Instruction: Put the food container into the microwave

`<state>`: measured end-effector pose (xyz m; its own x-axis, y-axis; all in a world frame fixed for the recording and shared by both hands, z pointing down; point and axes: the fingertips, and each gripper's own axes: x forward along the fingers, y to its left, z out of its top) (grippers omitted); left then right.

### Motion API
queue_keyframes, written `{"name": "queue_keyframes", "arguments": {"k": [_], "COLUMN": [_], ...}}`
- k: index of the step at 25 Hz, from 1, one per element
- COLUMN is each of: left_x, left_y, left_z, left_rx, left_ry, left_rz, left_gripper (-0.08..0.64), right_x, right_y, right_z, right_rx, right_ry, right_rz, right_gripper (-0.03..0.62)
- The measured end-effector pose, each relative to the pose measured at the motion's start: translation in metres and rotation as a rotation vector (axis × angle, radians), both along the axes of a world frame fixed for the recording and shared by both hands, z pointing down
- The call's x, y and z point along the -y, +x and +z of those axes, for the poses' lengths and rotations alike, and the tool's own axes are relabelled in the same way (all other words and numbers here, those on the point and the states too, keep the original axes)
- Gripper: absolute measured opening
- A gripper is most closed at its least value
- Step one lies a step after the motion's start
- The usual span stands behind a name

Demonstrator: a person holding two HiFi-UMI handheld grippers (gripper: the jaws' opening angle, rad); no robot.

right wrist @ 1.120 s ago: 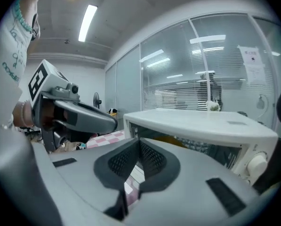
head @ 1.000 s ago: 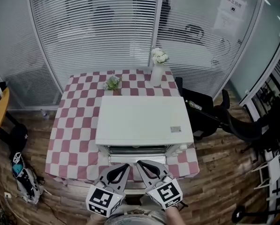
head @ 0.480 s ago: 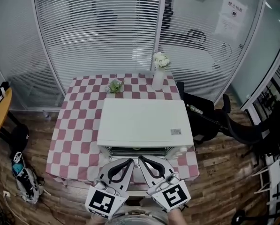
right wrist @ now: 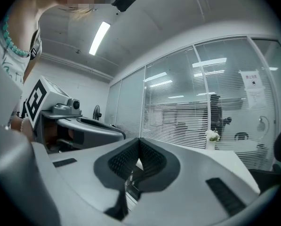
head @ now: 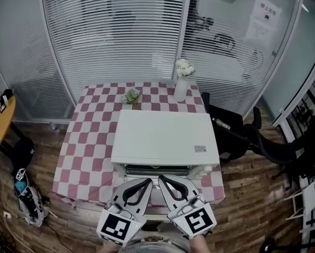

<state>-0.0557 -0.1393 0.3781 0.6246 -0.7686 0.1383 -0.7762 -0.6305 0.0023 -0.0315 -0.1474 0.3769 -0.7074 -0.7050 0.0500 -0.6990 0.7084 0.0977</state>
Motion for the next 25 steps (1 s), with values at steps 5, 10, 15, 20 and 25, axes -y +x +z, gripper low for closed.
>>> {"name": "queue_keyframes", "arguments": {"k": [5, 10, 15, 20, 25], "left_x": [0.0009, 0.002, 0.0024, 0.0035, 0.0064], "left_y": [-0.0002, 0.0005, 0.0011, -0.0004, 0.0001], "left_z": [0.0026, 0.0052, 0.0066, 0.0094, 0.0098], "left_rx": [-0.001, 0.002, 0.001, 0.004, 0.008], "left_ry": [-0.011, -0.015, -0.019, -0.031, -0.029], "left_rz": [-0.002, 0.004, 0.009, 0.009, 0.01], "left_gripper": [0.014, 0.014, 0.014, 0.014, 0.014], "right_x": [0.0005, -0.0016, -0.0018, -0.001, 0.0016], "right_y": [0.0006, -0.0007, -0.002, -0.0034, -0.003], "right_z": [-0.0011, -0.0003, 0.0003, 0.0004, 0.0021], "right_rx": [0.006, -0.007, -0.01, -0.018, -0.029], "right_ry": [0.0, -0.002, -0.002, -0.006, -0.01], "right_rz": [0.002, -0.007, -0.012, -0.014, -0.02], "right_gripper": [-0.008, -0.008, -0.008, -0.008, -0.008]}}
